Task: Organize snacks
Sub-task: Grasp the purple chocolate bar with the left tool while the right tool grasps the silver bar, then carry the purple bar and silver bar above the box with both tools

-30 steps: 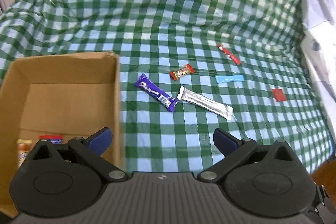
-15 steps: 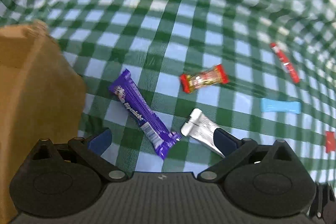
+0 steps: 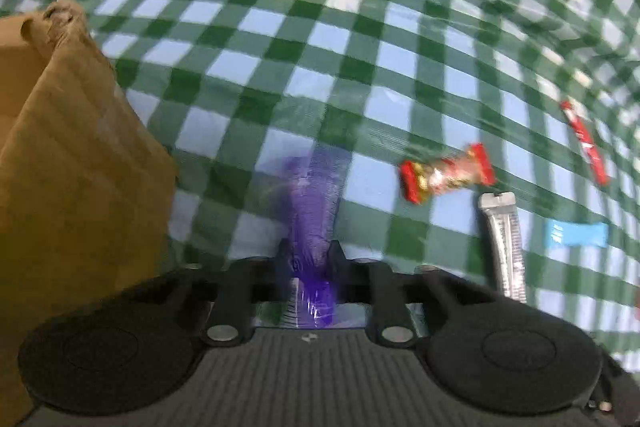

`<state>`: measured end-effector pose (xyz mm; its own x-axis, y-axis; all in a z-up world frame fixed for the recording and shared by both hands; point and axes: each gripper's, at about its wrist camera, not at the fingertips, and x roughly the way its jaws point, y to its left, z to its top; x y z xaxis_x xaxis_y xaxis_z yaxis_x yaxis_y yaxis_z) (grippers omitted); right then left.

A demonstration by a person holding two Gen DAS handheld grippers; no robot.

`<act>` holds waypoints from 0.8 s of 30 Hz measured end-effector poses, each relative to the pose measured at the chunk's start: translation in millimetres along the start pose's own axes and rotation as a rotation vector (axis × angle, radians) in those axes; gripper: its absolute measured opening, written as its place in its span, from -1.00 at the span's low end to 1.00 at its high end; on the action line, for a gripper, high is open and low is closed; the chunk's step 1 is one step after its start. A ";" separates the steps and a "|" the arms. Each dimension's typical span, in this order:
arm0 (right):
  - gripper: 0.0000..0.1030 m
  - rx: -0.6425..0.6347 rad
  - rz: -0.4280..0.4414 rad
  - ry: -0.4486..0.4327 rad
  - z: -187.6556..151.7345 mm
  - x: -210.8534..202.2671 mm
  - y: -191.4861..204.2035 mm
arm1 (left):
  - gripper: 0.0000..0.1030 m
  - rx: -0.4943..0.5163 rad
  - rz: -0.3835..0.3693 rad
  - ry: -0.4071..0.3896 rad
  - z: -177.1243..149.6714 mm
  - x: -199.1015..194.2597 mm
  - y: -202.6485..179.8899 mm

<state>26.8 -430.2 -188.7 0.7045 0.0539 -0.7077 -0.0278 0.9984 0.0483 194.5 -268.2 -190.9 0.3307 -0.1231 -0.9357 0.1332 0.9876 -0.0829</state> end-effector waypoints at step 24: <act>-0.63 0.401 -0.064 -0.142 -39.3 -231.4 132.2 | -0.65 0.237 -0.182 -0.176 -140.4 -254.9 123.4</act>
<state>-167.8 -310.1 -46.4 0.7875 -0.0384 -0.6151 0.2769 0.9137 0.2975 -4.5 -101.3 -10.8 0.4345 -0.3308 -0.8377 0.4111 0.9004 -0.1423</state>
